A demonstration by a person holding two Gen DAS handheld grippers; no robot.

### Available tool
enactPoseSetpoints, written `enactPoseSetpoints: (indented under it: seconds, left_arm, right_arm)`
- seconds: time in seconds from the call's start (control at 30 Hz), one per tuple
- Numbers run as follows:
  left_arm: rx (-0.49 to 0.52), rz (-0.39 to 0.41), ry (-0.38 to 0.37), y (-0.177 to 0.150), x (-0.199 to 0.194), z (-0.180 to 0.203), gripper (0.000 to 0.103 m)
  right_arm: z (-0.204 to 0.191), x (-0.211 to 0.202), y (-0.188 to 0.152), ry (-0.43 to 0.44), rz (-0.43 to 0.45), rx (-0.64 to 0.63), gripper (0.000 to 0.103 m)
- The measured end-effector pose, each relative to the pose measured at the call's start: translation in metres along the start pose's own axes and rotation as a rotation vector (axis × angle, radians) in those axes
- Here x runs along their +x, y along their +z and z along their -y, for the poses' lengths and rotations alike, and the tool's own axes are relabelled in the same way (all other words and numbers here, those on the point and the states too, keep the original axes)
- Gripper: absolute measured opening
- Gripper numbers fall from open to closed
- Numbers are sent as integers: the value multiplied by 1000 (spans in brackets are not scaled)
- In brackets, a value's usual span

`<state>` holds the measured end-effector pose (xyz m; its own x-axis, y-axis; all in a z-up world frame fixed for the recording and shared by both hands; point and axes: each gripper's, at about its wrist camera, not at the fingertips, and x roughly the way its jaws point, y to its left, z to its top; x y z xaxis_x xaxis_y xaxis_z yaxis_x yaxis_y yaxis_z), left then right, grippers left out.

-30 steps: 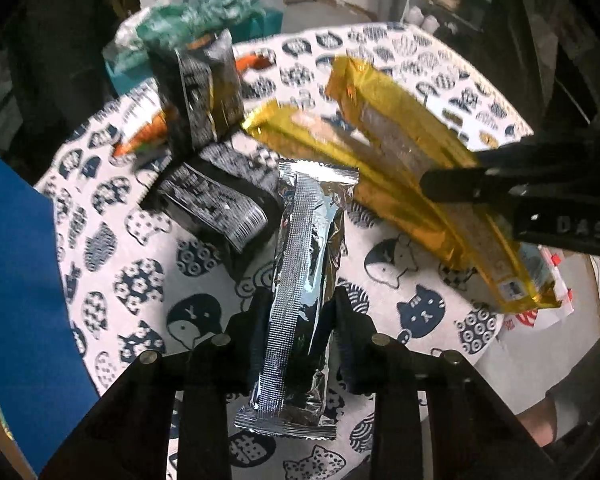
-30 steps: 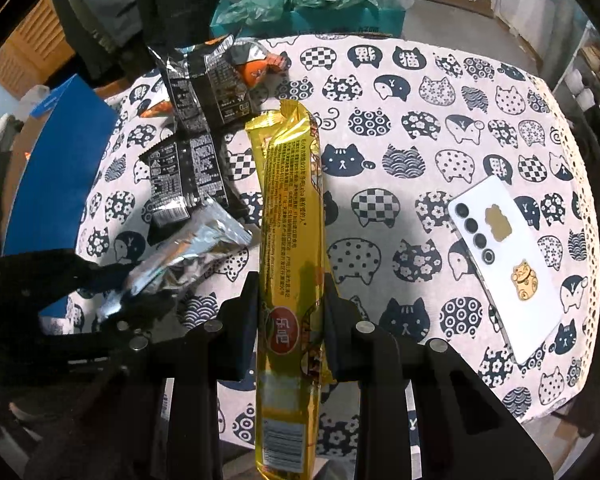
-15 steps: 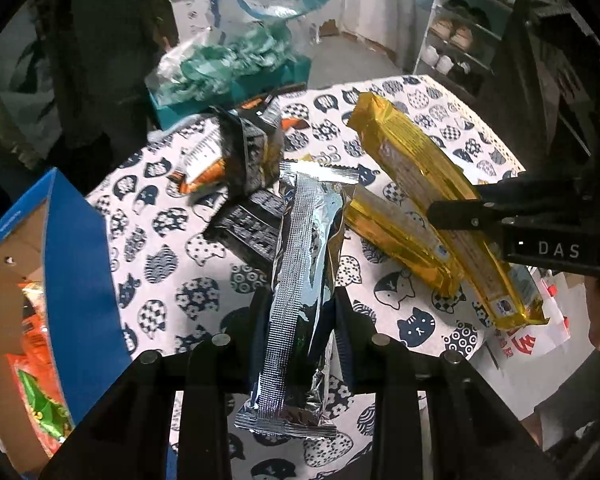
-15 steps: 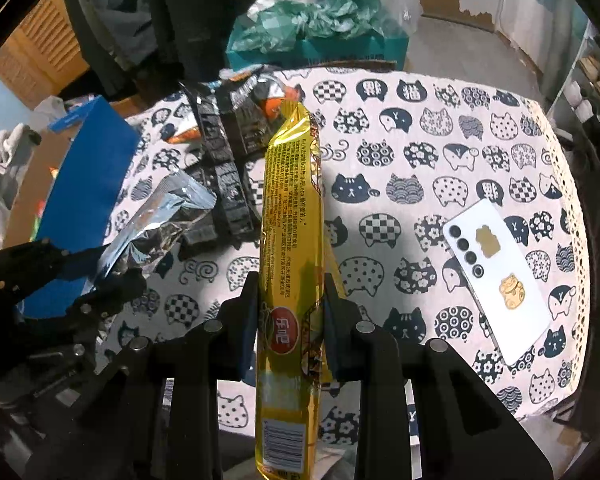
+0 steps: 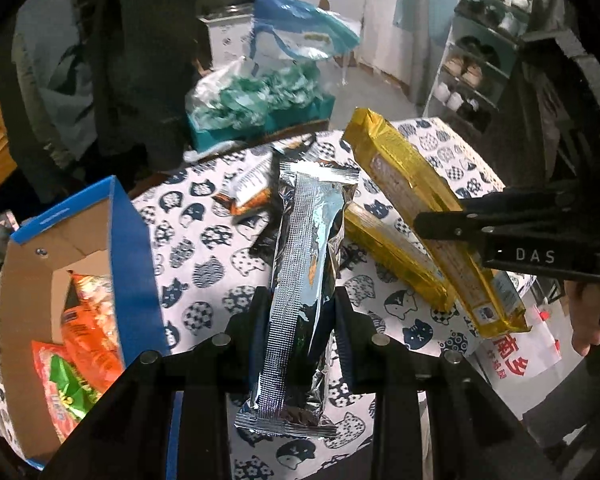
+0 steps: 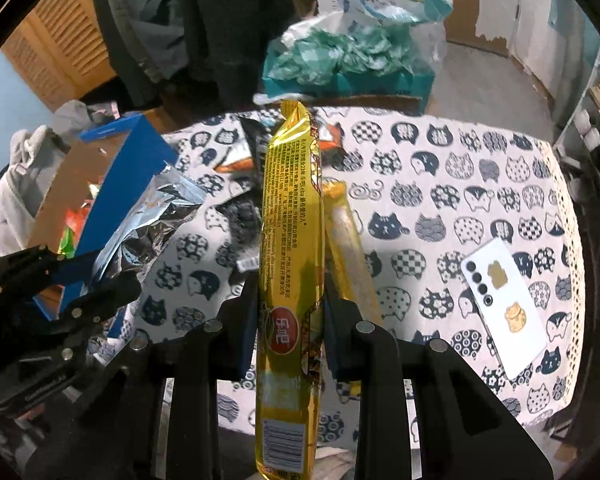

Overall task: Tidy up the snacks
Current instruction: 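Carry the silver bar and yellow wafer bar over the box with both grippers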

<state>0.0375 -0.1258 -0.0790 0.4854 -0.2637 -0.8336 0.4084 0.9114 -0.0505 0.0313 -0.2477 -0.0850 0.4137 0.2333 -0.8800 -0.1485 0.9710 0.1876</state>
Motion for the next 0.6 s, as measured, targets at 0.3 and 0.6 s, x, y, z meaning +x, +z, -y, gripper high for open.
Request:
enactPoseSetpoints:
  seconds: [0.3,0.6]
  left_arm:
    - [-77,41,34,-5,-25,-38,31]
    - [-160,93,99,-11,-51,-87,31]
  right_arm:
    - [-32,-3,12,6,16,-50,26]
    - [-73,-2,26,28,20,-106,26]
